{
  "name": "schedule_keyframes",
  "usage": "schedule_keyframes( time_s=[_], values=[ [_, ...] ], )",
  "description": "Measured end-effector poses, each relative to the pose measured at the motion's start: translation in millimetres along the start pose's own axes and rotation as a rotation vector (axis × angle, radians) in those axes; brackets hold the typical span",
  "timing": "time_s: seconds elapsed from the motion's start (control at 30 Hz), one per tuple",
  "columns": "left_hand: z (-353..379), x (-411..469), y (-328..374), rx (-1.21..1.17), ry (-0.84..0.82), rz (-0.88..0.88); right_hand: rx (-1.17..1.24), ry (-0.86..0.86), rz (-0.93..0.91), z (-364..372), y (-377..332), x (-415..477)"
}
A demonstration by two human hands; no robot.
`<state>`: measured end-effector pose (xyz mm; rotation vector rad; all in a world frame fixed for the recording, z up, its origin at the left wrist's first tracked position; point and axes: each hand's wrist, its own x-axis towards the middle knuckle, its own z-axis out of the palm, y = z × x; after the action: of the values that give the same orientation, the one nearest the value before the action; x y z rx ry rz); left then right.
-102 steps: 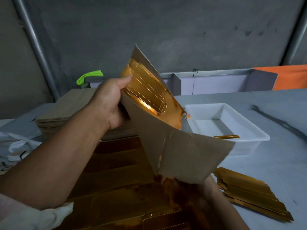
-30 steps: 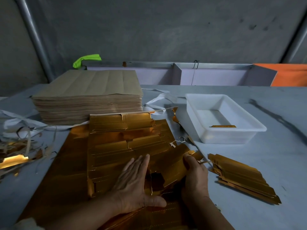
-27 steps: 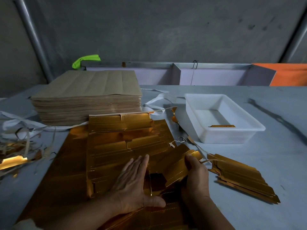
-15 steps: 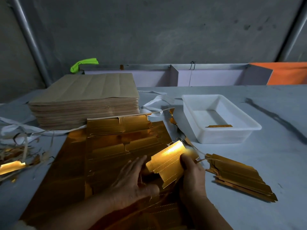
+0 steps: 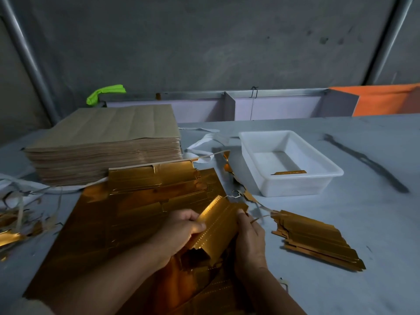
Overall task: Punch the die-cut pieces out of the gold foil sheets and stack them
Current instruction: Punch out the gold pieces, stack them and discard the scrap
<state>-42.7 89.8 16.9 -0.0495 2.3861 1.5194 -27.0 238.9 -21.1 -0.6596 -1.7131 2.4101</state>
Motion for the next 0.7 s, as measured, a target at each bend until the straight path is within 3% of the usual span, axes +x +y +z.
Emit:
schedule_keyframes(
  time_s=[0.13,0.3,0.53,0.7],
  values=[
    [-12,5,1,-0.135,0.147,-0.045,-0.092,-0.028,-0.051,-1,2,2],
    [-24,17,9,-0.247,0.209,-0.078,-0.108,-0.087,-0.093,0,6,2],
    [-10,35,42,-0.266,0.198,-0.025,-0.302,-0.078,-0.125,6,15,10],
    [24,46,77,-0.222,0.096,0.146,-0.540,-0.121,-0.180,13,21,15]
  ],
)
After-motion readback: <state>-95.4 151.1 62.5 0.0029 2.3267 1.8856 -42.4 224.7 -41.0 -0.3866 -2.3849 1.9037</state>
